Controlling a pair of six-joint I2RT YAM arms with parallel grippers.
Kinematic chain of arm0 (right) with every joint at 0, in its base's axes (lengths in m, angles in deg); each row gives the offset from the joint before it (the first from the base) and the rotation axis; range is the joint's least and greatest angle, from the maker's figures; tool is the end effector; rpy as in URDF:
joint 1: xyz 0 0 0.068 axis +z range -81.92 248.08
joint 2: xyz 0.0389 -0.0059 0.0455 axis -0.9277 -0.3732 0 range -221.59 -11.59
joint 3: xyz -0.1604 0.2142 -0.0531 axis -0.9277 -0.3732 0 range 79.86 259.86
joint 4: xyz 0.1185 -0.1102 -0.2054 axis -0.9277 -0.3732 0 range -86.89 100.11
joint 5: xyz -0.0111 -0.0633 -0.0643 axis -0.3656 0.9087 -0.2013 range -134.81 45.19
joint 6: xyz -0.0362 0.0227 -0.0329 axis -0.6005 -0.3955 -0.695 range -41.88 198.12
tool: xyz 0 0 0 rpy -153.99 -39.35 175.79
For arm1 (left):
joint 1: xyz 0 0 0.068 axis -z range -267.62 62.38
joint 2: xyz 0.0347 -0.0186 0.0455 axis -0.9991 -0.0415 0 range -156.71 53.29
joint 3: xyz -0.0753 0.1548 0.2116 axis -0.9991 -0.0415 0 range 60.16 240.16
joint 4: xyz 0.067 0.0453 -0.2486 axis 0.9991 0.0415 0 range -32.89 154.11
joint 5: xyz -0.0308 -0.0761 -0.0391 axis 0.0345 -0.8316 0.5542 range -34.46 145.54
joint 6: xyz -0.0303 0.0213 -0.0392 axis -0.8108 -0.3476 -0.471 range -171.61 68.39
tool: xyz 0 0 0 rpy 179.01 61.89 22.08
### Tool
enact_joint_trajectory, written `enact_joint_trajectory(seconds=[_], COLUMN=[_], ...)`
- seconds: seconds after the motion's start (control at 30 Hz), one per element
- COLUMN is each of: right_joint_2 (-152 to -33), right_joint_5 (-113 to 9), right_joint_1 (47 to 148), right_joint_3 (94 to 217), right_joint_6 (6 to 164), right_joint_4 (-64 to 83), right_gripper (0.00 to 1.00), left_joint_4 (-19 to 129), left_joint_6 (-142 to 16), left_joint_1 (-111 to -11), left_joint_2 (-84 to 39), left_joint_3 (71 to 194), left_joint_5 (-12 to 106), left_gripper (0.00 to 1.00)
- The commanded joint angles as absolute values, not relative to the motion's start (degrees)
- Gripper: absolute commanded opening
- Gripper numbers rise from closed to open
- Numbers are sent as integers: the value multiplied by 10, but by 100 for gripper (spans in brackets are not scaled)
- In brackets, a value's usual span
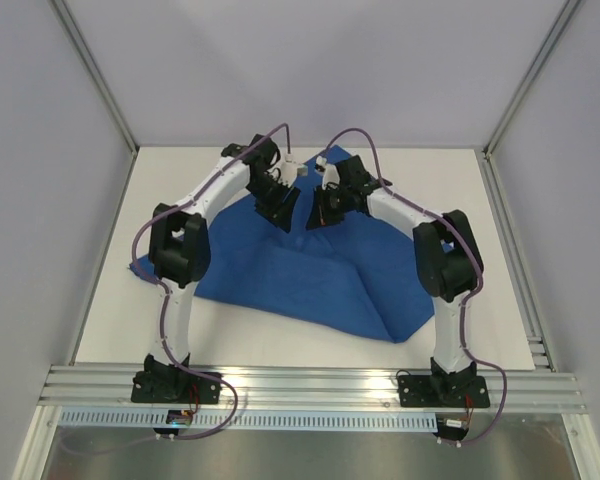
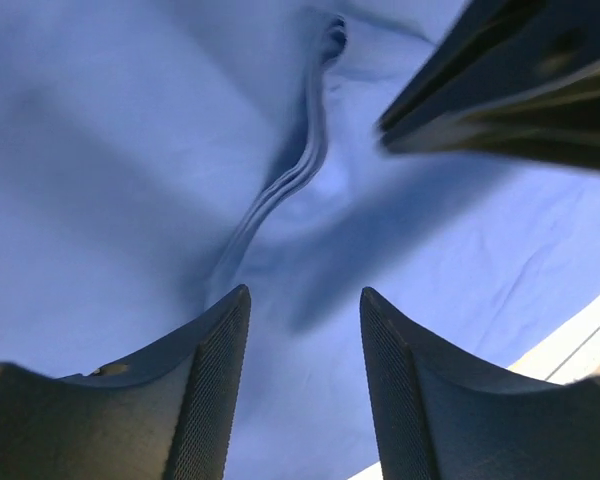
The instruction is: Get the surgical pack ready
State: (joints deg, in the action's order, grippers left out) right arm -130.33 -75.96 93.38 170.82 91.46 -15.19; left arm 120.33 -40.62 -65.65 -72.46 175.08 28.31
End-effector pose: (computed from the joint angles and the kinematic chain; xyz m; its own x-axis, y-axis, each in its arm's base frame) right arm 0.4030 0.2107 0.2004 -0.8526 -0.1846 -0.4889 -0.4623 0.7025 0.5410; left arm 0.4160 -0.1855 0.2390 -0.7897 0.5014 -0.3535 0.6110 0.6947 -0.3795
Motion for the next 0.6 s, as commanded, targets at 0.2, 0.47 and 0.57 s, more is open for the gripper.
enact_joint_trajectory(seconds=[0.2, 0.47, 0.57], right_joint_2=[-1367, -1399, -1381], right_joint_5=[-768, -749, -726], right_joint_1=[891, 877, 877], right_joint_3=[1641, 1687, 1719], right_joint_6=[1068, 1036, 1014], right_joint_4=[16, -27, -66], right_gripper=[3, 2, 4], left_joint_4=[1177, 1176, 1189], left_joint_6=[-413, -413, -406], left_joint_1=[-657, -657, -657], left_joint_2=[-775, -783, -784], left_joint_3=[1702, 1712, 1756], left_joint_5=[287, 308, 327], left_gripper=[56, 55, 56])
